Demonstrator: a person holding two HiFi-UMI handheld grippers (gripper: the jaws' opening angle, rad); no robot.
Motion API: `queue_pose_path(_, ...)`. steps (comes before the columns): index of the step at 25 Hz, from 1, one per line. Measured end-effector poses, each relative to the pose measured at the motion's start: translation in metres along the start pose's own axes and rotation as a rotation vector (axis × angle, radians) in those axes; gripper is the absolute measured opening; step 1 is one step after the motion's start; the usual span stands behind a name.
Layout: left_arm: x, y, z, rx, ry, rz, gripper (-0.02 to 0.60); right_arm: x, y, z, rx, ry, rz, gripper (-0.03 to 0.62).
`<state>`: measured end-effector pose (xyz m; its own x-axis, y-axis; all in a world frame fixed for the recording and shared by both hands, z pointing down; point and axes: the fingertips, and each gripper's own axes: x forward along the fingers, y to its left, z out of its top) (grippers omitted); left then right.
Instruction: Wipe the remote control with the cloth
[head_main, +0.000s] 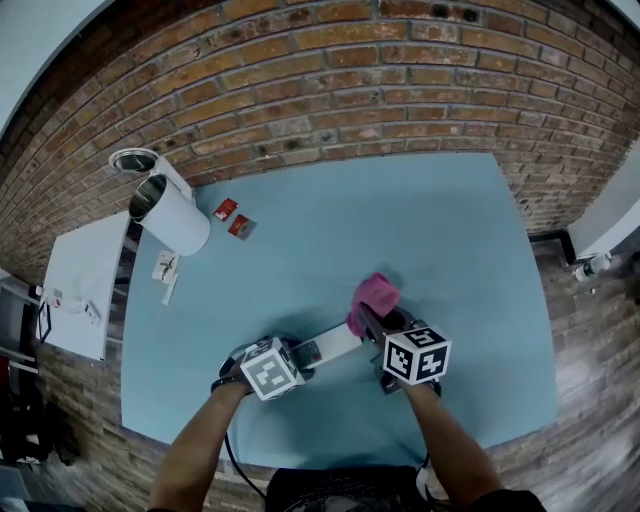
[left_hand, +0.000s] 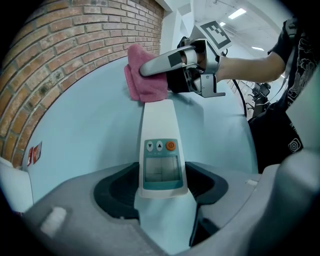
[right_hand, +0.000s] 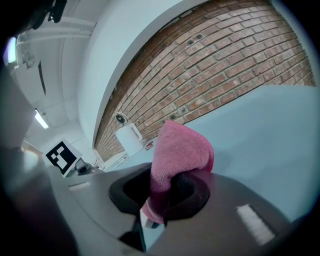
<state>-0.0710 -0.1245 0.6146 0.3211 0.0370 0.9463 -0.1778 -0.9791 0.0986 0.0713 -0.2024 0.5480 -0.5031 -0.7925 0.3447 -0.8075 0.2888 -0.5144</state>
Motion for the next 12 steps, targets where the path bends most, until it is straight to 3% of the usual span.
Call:
queue_pose_path(6, 0.001, 0.000, 0.002, 0.006, -0.036, 0.000, 0.289, -0.018, 0.003, -0.009, 0.012, -0.008, -0.018, 0.064)
queue_pose_path(12, 0.003, 0.000, -0.002, 0.006, -0.004, 0.000, 0.288, -0.031, 0.008, -0.016, 0.020, -0.022, -0.054, 0.064)
